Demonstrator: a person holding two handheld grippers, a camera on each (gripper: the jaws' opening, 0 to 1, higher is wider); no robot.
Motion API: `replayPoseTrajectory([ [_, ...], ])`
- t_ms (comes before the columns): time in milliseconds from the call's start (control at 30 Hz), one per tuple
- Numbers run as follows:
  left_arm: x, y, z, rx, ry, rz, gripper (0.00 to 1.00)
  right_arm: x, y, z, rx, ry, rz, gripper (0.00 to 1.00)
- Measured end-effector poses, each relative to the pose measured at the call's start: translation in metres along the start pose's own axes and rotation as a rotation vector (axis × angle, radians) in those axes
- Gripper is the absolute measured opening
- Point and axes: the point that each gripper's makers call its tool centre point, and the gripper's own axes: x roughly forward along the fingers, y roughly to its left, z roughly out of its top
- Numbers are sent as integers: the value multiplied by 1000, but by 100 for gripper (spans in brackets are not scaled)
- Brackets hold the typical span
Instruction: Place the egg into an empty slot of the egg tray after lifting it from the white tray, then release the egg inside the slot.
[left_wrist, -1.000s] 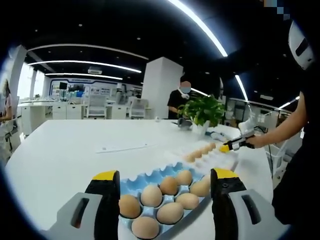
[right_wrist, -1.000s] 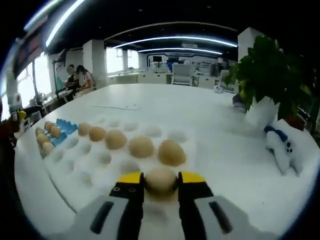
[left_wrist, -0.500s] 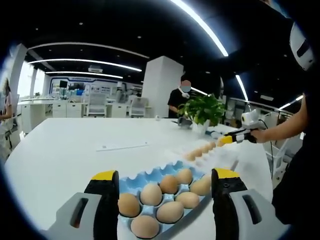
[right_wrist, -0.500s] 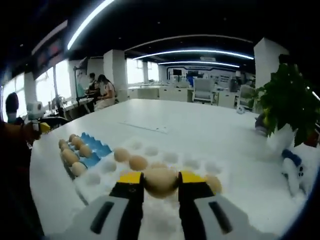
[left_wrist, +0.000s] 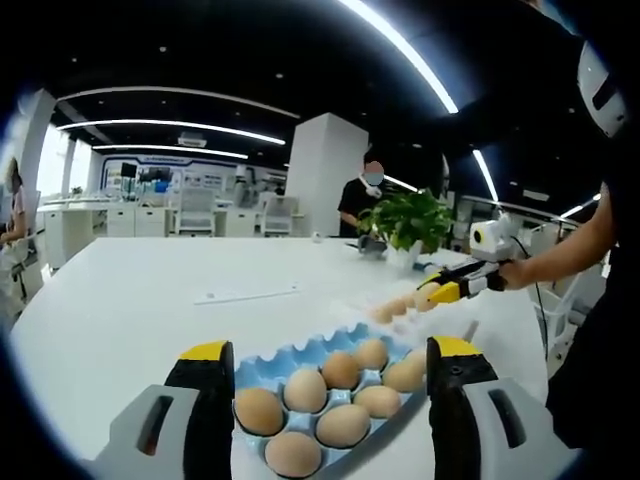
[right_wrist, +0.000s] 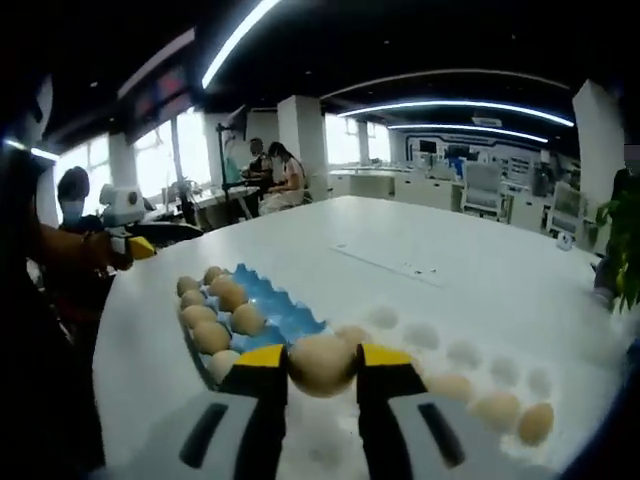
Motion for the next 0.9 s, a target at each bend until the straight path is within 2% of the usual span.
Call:
replayPoseTrajectory([
  [300, 0, 0, 0, 2, 1, -2, 77, 22, 17, 0, -27, 27, 82, 26],
  [433, 1, 1, 0, 3, -2, 1, 78, 33, 31, -1, -48, 46, 133, 26],
  [733, -1, 5, 0, 7, 7, 12, 77, 53, 42, -8, -55, 77, 190, 26],
  [900, -2, 6, 0, 7, 5, 15, 77, 59, 41, -11, -70, 95, 206, 26],
])
